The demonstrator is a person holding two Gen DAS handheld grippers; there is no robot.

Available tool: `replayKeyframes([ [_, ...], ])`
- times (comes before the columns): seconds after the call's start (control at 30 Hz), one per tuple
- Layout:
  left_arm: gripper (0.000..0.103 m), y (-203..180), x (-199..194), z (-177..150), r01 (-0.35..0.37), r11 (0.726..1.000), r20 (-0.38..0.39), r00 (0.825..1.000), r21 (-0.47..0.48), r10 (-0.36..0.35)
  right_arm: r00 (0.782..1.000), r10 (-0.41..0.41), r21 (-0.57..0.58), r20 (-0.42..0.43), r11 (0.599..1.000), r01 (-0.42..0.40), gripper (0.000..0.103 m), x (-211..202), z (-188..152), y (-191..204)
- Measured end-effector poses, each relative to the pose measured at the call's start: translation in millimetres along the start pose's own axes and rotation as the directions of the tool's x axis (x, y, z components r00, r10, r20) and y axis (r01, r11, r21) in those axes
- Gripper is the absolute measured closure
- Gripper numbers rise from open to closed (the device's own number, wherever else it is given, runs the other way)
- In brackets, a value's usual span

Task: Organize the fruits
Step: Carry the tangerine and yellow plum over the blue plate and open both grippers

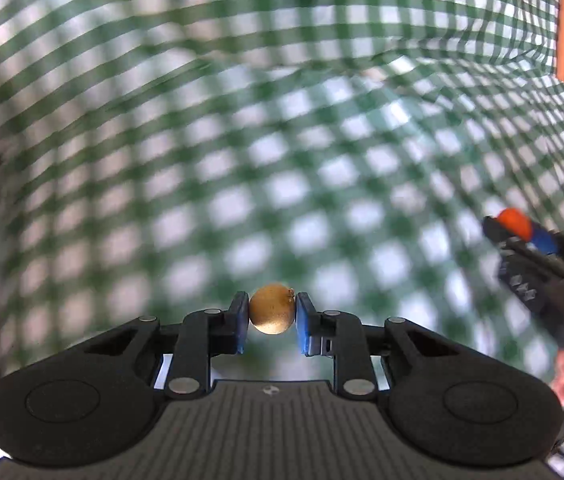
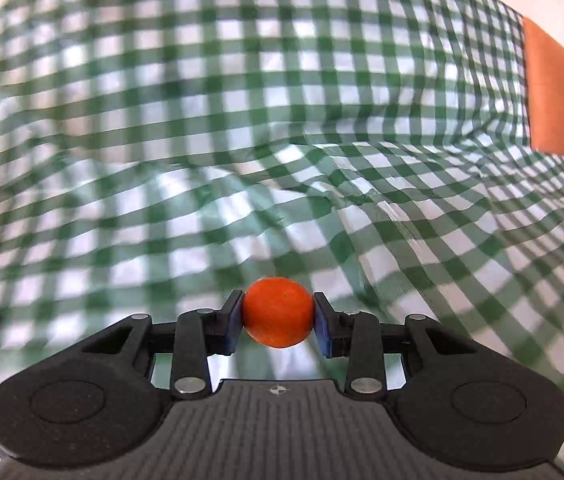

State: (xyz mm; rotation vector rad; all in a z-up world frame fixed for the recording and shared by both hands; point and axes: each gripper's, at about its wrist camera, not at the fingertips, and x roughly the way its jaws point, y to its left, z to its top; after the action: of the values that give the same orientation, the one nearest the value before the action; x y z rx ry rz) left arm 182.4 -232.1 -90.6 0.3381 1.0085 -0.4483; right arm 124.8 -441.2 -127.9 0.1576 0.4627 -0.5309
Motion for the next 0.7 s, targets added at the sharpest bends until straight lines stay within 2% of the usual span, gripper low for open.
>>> replayKeyframes([
  [0.2, 0.076, 53, -78, -91, -0.057, 0.996, -0.077, 0.996, -0.074, 0.051, 0.986, 0.138, -0.118, -0.095, 0.982, -0.149, 0.066, -111, -29, 35],
  [0.33, 0.076, 82, -121, -136, -0.074, 0.987, -0.083, 0.995, -0.146, 0.062, 0.960, 0.255, -0.197, -0.113, 0.942, -0.273, 0.066, -176, -39, 75],
  [0.47, 0.076, 101, -155, -167, -0.095, 0.974, -0.055, 0.995, -0.206, 0.085, 0.927, 0.358, -0.234, -0.112, 0.897, -0.375, 0.065, -224, -42, 111],
  [0.6, 0.076, 112, -179, -189, -0.095, 0.966, -0.019, 0.995, -0.241, 0.093, 0.907, 0.411, -0.282, -0.093, 0.863, -0.420, 0.065, -261, -45, 137],
  [0.7, 0.076, 117, -191, -200, -0.082, 0.962, 0.003, 0.996, -0.261, 0.085, 0.900, 0.424, -0.307, -0.098, 0.848, -0.433, 0.065, -281, -49, 146],
])
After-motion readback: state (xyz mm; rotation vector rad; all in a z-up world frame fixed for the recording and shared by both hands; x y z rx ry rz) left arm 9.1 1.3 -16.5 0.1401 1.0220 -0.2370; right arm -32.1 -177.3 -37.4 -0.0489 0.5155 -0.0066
